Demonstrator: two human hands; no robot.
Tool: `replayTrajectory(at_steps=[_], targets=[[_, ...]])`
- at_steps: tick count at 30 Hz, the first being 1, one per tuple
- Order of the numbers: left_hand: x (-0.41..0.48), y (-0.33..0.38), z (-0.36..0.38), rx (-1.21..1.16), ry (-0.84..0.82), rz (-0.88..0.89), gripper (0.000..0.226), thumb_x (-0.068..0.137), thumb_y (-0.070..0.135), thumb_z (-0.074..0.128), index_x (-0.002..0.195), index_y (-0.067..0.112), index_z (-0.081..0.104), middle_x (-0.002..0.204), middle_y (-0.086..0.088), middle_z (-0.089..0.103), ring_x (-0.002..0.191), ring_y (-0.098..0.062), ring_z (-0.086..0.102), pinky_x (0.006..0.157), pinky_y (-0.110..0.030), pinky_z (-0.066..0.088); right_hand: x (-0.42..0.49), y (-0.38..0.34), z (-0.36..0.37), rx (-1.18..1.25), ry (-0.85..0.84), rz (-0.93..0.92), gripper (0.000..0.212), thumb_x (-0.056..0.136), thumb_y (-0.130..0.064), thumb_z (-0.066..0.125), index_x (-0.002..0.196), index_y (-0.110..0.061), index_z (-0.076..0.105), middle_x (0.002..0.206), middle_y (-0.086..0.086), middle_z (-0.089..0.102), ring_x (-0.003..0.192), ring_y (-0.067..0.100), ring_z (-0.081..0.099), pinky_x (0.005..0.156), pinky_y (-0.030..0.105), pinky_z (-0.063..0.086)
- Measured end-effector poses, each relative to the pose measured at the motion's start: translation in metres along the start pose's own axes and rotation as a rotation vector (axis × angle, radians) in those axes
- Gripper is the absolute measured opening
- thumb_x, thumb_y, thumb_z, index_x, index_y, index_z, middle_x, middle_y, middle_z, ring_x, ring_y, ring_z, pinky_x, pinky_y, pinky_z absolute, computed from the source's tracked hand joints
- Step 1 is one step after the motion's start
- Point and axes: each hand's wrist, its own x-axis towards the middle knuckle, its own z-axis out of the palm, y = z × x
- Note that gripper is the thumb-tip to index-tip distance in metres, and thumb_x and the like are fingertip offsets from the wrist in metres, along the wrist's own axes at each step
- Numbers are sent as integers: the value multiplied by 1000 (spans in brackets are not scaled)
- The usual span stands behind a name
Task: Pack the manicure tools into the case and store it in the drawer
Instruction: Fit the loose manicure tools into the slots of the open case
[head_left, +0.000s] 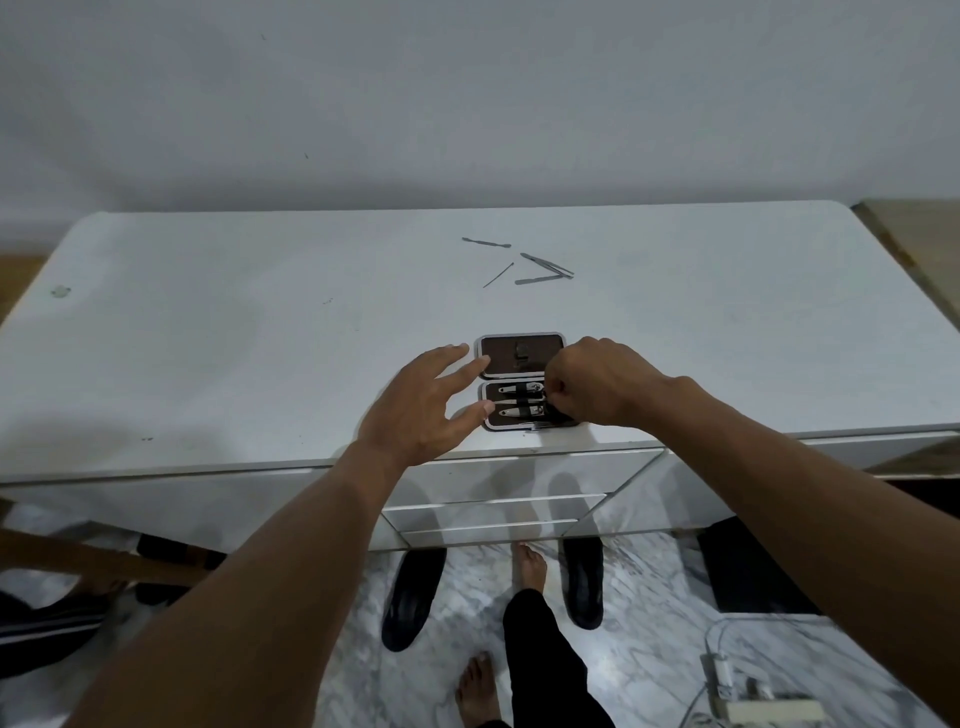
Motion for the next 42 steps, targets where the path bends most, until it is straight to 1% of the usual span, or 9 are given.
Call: replayTrajectory(at_steps=[7,14,19,22,24,28,33,37,42], targets=[[2,-1,1,52,-3,16,60,91,60,36,143,30,42,153,-7,35,143,-19,25,118,-42,11,10,10,-8,65,50,26,15,82,-24,52,80,-19,67,87,7,71,76,32,62,68,35,53],[4,-4,1,15,7,-10,56,91,58,40,140,31,46,150,-3,41,141,-17,30,118,-38,15,53,28,-22,67,134,127,20,86,-22,49,90,-13,67,93,11,70,84,36,64,73,39,55],[5,-3,1,-22,51,-18,53,89,54,48,136,29,53,146,-3,46,138,-17,36,116,-42,23,97,46,-29,17,189,195,18,86,-12,49,94,-7,64,92,15,68,77,37,62,62,33,45],[6,-2,0,-36,49,-24,52,89,53,49,136,30,52,146,-2,46,138,-15,35,116,-42,24,121,53,-34,2,188,222,19,85,-9,48,97,-6,63,93,15,67,72,34,55,61,32,39],[7,-3,0,-46,47,-27,52,88,53,51,135,30,52,146,-1,46,138,-14,35,115,-42,25,133,56,-37,-6,172,243,19,85,-8,50,98,-6,62,97,14,65,77,34,56,64,32,39],[7,-3,0,-38,49,-30,51,87,51,55,134,30,54,145,-1,47,137,-15,37,114,-42,28,152,58,-41,-1,109,282,5,82,-7,52,87,-8,52,95,13,58,85,35,56,68,33,40],[6,-1,-1,-54,53,-33,52,87,50,56,134,31,53,145,0,46,138,-13,36,115,-39,26,166,59,-42,15,65,305,15,82,-7,50,96,-6,56,104,15,61,94,37,60,71,34,40],[7,-1,-1,-52,46,-34,52,87,51,55,135,32,52,146,1,45,139,-13,34,114,-41,27,172,58,-45,10,63,300,8,81,-2,49,83,-9,44,98,16,62,77,34,50,69,34,39],[7,0,-2,-52,55,-33,52,86,50,56,134,31,53,145,1,46,138,-13,36,113,-40,27,176,57,-47,68,119,314,7,86,-12,50,84,-9,44,88,15,58,73,32,47,66,34,37]])
